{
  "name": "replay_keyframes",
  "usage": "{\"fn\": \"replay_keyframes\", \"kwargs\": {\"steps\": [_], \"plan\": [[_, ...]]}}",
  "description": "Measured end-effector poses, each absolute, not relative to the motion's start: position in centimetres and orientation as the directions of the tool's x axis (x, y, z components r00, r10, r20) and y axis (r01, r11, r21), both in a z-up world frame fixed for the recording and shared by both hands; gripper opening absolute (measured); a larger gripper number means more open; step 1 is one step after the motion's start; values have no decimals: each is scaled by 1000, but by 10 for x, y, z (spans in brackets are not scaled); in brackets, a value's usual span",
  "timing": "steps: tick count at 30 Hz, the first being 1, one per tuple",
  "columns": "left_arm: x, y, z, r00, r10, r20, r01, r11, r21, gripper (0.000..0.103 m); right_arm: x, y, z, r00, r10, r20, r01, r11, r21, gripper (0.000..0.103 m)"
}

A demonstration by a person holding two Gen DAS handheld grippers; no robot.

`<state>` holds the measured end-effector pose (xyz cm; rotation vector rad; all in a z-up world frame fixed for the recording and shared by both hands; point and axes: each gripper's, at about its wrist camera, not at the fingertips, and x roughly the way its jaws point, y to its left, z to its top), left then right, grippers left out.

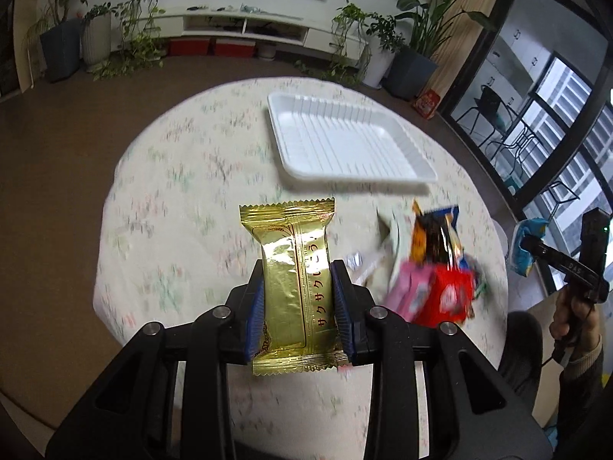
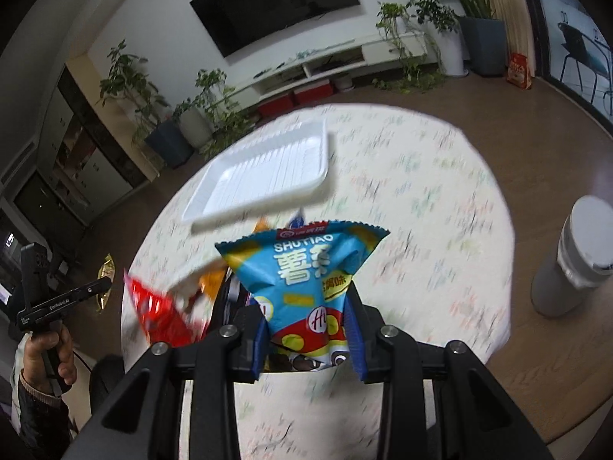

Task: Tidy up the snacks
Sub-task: 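Carry both snacks into the white tray and open both tools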

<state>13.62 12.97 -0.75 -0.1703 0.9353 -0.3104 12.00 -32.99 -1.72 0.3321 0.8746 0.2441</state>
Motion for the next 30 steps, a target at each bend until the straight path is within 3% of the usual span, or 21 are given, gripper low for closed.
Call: {"fn": "replay_keyframes", "kwargs": {"steps": [12,20,30], "plan": [[306,86,28,522,-386,-760,299,918,-261,30,272,-301,13,592,402,-699,-170,909,380,36],[376,40,-17,441,-366,-819,327,916,-234,30,348,-234,-23,502,329,-800,-221,943,250,37],[396,18,-63,395,-338,-854,341,917,-206,30,380,-201,-69,471,209,-857,-232,967,108,37]]}}
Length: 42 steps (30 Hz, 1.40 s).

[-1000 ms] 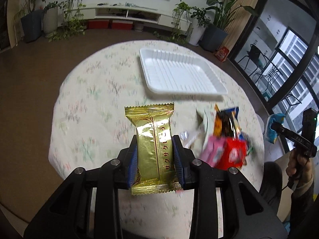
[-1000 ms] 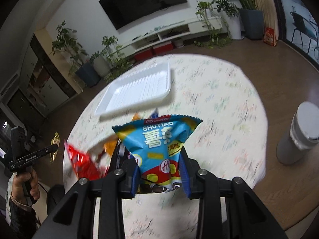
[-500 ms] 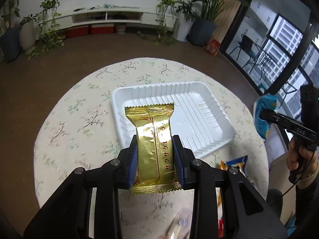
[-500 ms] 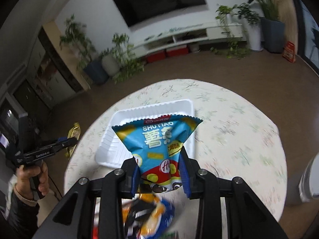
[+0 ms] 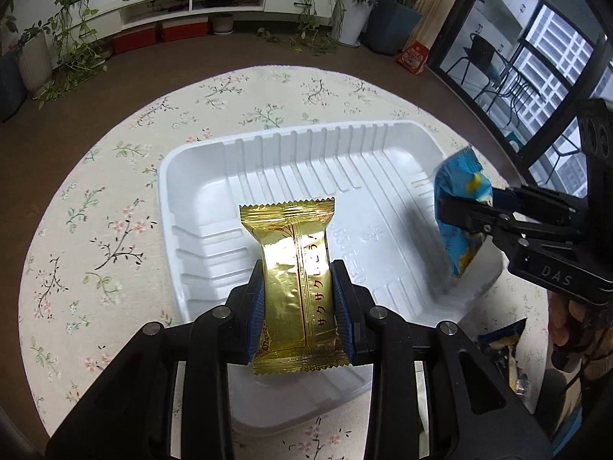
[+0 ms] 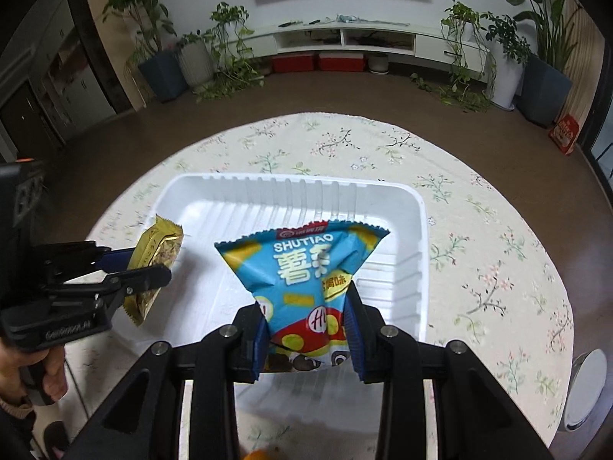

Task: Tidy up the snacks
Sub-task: 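Carry both snacks into the white tray and open both tools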

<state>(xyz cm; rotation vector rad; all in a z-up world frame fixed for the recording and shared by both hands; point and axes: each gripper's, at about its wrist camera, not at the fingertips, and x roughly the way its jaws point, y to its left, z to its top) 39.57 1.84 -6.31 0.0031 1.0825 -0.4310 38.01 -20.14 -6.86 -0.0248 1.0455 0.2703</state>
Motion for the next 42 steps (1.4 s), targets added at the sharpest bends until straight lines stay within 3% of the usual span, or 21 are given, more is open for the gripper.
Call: {"fn": "replay_keyframes", "kwargs": {"steps": [17,32,33,36,37,42], "plan": [[396,-1,-93,402,-251,-881,356,929,-102,30,386,-187,-94,473,114,-873,-223,975,6,39],[393,5,-78,429,-247,-869,327,939,-105,31,382,-193,-87,483,128,-866,-222,975,21,61],[392,8,-74,435,-250,-865,322,940,-110,32,381,-194,-84,486,135,-864,-221,975,27,64],[384,23,-57,472,-260,-843,300,946,-124,62,377,-200,-72,511,154,-845,-220,974,45,71],[381,29,-50,485,-269,-832,289,947,-138,68,375,-202,-68,521,160,-838,-219,974,49,71],[358,54,-17,540,-289,-791,278,948,-156,75,361,-216,-36,580,194,-792,-217,973,80,80]]}}
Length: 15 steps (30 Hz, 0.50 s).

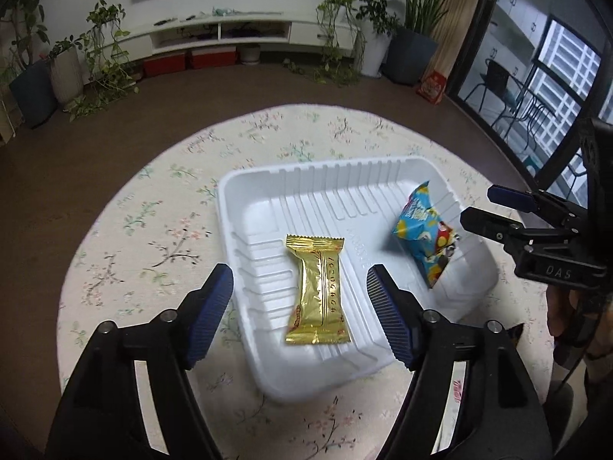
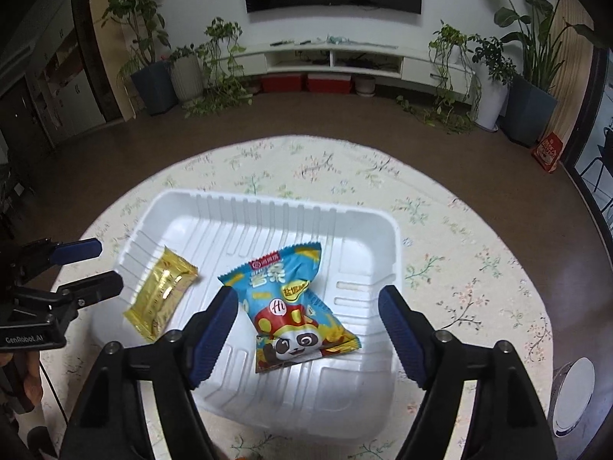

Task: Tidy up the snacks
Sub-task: 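Carry both snacks into the white tray and open both tools, then move both tools back over the snack pile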

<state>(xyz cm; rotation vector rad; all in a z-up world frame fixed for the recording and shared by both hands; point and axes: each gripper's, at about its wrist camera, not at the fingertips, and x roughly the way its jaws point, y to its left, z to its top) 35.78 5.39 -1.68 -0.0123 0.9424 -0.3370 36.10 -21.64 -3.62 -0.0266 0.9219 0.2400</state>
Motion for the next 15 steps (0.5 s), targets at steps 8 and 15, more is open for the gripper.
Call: {"fn": "replay_keyframes", "kwargs": {"steps": [8,15], "plan": [[262,81,37,686,-359,-633,346,926,-151,103,285,-259,9,665,281,-692,-209,959,189,93],[150,89,38,736,-234,-635,243,967,-75,102,165,-286,15,751,295,-591,-179,952,247,102]]}}
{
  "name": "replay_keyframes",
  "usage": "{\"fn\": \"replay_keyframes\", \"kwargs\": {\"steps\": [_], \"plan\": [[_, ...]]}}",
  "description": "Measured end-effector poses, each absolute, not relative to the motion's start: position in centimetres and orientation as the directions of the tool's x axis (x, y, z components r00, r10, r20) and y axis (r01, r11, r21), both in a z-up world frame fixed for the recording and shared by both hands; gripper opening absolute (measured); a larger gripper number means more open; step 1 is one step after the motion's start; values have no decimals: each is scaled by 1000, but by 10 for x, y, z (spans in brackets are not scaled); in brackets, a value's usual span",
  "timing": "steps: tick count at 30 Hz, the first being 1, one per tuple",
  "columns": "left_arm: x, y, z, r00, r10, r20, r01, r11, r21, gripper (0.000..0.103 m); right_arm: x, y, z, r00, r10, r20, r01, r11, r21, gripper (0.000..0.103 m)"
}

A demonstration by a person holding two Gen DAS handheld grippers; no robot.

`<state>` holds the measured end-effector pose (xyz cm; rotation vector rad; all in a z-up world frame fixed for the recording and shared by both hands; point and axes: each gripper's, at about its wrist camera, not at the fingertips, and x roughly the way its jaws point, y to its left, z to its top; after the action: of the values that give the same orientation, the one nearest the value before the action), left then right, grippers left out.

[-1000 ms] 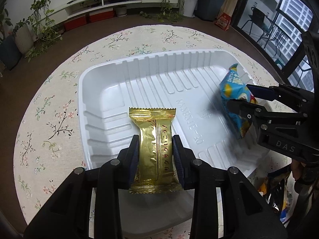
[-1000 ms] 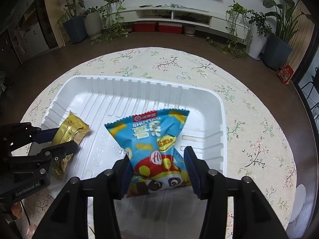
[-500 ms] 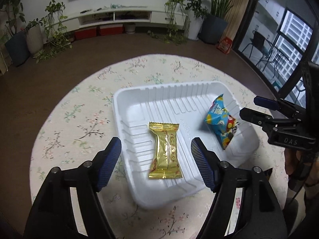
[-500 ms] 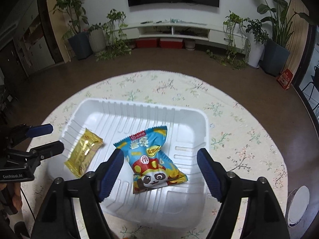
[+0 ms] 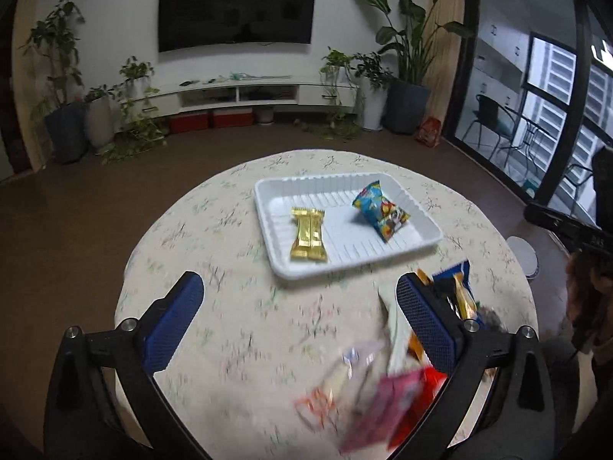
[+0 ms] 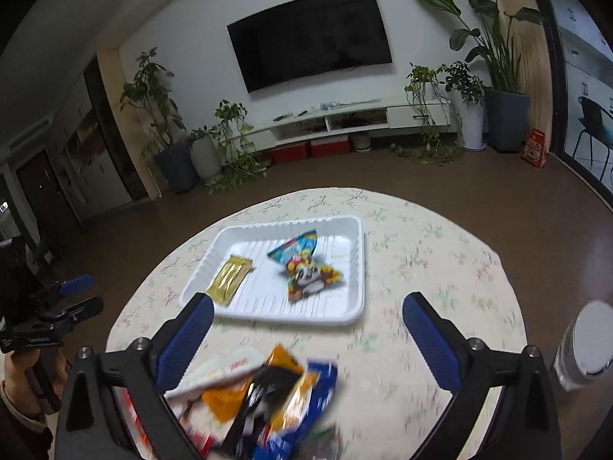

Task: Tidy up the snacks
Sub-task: 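Move both tools back over the snack pile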

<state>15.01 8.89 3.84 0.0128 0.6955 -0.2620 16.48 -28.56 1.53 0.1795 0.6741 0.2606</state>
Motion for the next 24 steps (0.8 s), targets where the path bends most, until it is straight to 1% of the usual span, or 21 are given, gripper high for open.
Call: {"fn": "replay_keyframes", "kwargs": {"steps": [4,9,12,17,19,21,24], "plan": [[97,94,23,743,-211,-634,196,976,-96,102,116,-285,1,759,266,-594,-158,961,228,102],[61,99,-11,690,-235,-685,157,972,-176,102,74,-283,-17,744,252,-619,-145,965,218,102],[46,105,-27,677,-257,-690,126,964,-235,102,52,-283,-24,738,260,-622,-144,962,232,102],[25,99,-46,652,-244,-718,118,968,-222,102,29,-280,-42,709,288,-643,-129,950,284,102],[24,98,-50,642,-256,-722,117,964,-238,102,22,-277,-49,692,308,-653,-128,942,309,102],[24,95,-50,642,-279,-714,137,958,-252,102,19,-273,-53,680,326,-657,-128,935,332,102],[28,85,-45,642,-295,-708,196,955,-221,102,13,-266,-53,678,341,-651,-134,928,347,102]]}}
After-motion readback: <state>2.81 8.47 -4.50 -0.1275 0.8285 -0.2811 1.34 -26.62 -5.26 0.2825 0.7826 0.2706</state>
